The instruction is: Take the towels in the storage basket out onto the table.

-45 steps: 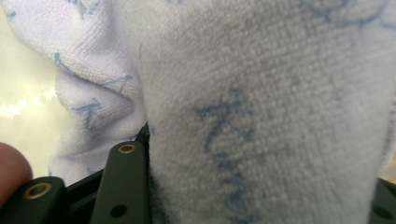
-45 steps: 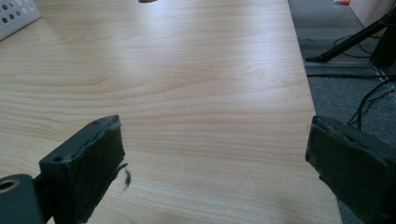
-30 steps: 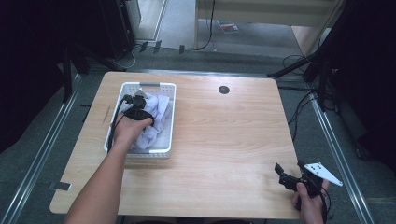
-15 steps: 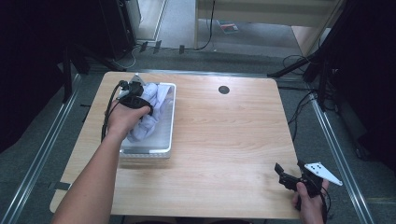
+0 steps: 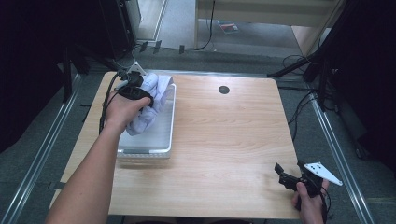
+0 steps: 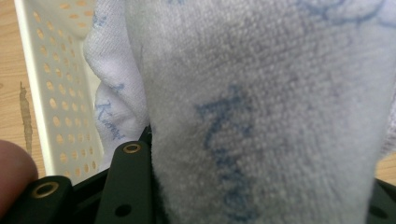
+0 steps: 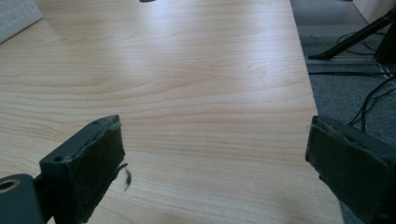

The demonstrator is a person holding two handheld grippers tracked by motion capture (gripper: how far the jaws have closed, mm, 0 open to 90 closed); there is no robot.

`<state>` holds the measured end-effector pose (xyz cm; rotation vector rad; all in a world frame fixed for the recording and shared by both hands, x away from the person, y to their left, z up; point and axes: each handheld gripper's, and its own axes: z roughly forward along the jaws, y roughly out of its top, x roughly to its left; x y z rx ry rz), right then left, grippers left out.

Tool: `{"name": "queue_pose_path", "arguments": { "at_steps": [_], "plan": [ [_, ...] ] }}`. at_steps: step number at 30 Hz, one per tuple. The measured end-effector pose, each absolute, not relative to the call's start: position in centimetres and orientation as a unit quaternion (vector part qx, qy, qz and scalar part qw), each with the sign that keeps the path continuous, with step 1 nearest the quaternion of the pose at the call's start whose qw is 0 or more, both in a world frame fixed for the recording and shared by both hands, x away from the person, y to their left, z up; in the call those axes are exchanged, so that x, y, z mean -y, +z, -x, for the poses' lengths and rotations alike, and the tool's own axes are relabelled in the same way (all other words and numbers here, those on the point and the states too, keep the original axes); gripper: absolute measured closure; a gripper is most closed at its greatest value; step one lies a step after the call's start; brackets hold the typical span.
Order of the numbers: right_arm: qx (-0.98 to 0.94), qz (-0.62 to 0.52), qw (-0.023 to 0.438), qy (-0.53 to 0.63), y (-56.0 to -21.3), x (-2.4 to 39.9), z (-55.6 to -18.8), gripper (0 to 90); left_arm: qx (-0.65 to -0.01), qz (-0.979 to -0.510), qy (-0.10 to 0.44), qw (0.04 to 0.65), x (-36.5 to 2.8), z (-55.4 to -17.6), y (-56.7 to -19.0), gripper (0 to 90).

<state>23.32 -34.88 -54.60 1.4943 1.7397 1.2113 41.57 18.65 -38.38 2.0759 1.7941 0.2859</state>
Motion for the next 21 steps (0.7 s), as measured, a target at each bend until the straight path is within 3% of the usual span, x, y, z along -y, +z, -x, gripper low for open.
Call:
{"name": "queue_pose_path", "arguments": {
  "at_steps": [21],
  "plan": [
    [-0.647, -0.547, 0.271, 0.457, -54.6, 34.8, -23.2, 4.5, -0.600, -0.767, 0.104, 0.199, -12.4, -42.7, -36.1, 52.9]
  ]
}}
